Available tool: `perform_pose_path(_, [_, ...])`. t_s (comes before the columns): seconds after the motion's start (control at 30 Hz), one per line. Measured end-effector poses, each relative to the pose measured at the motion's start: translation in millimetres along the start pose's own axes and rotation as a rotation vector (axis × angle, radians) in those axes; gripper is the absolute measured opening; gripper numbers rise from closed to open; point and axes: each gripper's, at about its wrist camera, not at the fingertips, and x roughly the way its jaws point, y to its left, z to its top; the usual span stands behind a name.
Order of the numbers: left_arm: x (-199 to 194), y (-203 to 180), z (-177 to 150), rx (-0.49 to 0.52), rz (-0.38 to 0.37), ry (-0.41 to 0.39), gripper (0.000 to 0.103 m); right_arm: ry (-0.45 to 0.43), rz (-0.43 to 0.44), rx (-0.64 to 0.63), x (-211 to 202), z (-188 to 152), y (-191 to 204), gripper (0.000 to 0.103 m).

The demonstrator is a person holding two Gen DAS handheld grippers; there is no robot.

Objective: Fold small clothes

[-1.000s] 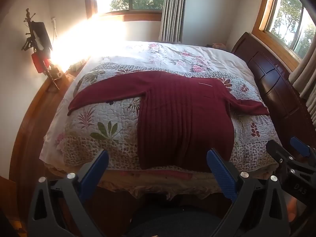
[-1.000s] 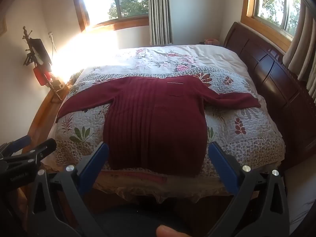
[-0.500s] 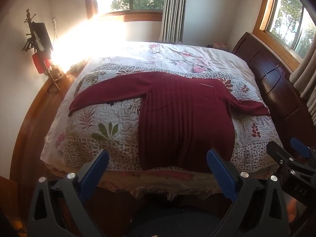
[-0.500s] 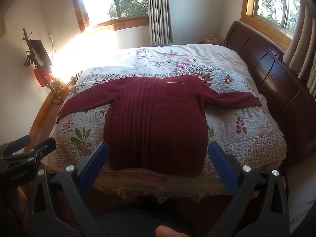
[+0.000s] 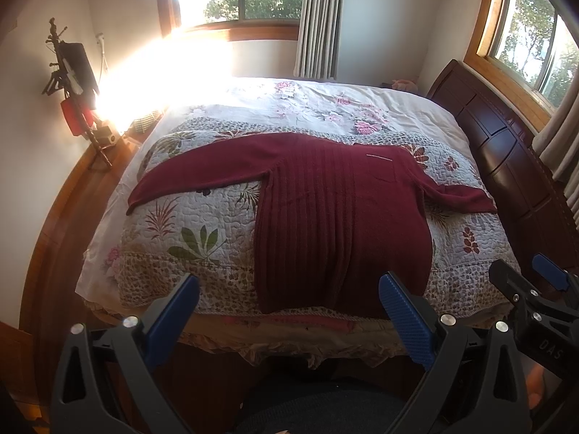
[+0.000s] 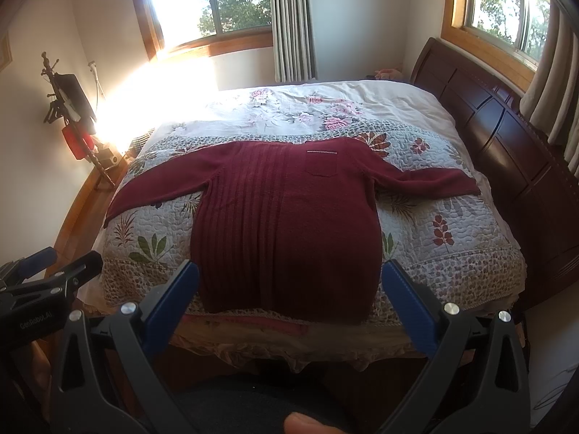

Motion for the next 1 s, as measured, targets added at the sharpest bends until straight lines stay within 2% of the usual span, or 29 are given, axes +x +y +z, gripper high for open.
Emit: perform_pose_path(1.0, [7.5,2.2,6.5,0.0,0.012,0.008,0.099,0.012,0.005,0.002,8.9,-0.1,3.4,0.1])
